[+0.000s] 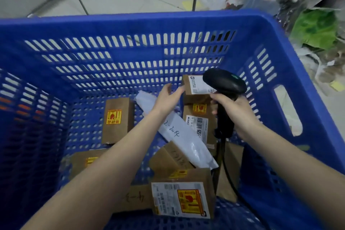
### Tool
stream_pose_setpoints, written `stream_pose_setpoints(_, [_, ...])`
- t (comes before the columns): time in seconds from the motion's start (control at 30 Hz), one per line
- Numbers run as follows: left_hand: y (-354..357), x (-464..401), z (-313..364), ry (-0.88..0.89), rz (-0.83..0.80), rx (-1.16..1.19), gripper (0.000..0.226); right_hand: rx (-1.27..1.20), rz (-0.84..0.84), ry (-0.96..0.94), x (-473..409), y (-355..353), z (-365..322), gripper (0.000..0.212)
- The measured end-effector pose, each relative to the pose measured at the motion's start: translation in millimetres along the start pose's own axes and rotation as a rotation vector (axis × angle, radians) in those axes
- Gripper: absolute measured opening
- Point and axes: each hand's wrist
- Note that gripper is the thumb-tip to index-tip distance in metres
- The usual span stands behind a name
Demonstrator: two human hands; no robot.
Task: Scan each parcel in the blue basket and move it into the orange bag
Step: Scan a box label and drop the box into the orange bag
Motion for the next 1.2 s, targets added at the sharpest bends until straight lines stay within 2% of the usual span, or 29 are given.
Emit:
stream_pose_setpoints(0.23, [31,-32,-7,-0.094,-0.066,-0.028,0.081,-0.048,0.083,-0.006,-30,-4,-2,0.012])
stream_pose_setpoints(0.5, [30,-17,6,-0.168,-0.016,0.052,0.078,-0.050,0.086,-0.047,-15,-6,-12,0.008])
stream_pose_setpoints(0.57, [17,-5,13,-0.154,-0.025,0.068,0.076,-0.047,0.067,-0.087,-4,-10,-23,0.004])
stream_pose_setpoints(0.7, [-29,33,38,-0.127,-0.018,0.185,0.055,-0.107,0.055,-0.154,29,-14,-55,0.004])
stream_pose_setpoints(0.83, [-81,80,76,-0.061,0.026,0.317,0.073,-0.206,0.066,-0.231,77,-15,-96,0.007])
stream_pose_setpoints(0.97, [-132,138,115,-0.003,0.058,0.468,0.057,-0.301,0.035,-0.315,134,-20,-140,0.009])
stream_pose_setpoints(1.2, [-196,260,153,0.196,-0.032,0.643,0.061,-0.426,0.033,-0.474,242,-33,-195,0.021])
Point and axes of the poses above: each hand's wrist, its own x-axis away from the middle knuckle, its own y-axis out of the palm, z = x × y, and after that the axes turned 9 degrees about z, right-handed
